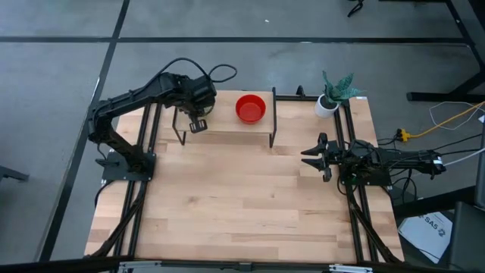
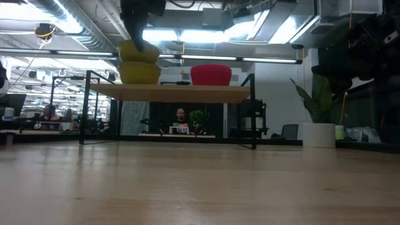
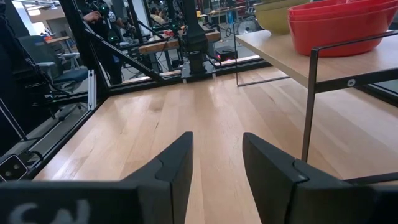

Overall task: Pick & Place Mini bowls
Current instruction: Stack the white patterned bowl on the white patterned bowls on the shelf

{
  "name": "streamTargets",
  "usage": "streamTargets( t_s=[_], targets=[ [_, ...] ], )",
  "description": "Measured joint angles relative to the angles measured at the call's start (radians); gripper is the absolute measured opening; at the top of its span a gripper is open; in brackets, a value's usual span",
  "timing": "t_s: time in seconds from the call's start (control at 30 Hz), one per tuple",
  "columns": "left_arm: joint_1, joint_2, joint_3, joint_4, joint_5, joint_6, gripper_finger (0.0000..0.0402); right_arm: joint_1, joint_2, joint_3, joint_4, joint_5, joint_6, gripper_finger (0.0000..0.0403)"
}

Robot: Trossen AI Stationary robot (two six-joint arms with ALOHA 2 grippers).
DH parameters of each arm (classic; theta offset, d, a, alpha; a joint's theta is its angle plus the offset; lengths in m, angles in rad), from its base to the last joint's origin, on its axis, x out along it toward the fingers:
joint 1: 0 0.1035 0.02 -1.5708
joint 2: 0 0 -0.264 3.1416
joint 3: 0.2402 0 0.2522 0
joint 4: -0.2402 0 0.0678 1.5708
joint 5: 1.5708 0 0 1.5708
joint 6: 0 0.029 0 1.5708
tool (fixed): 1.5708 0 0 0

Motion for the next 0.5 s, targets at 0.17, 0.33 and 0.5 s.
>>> streamTargets(
  t_s=[0.17,0.33,0.5],
  targets=[
    [0.023,-0.010,-0.057,0.029,0.025,-0.001,0.0005,0.000,0.000,0.000,0.000,0.000,0.000,0.0140],
    [0.037,-0.010,-0.094,0.104,0.024,0.000,0.0005,0.000,0.000,0.000,0.000,0.000,0.000,0.0140],
    [0.055,-0.010,-0.099,0.117,0.030,-0.001,0.0009,0.000,0.000,0.000,0.000,0.000,0.000,0.0140]
  ],
)
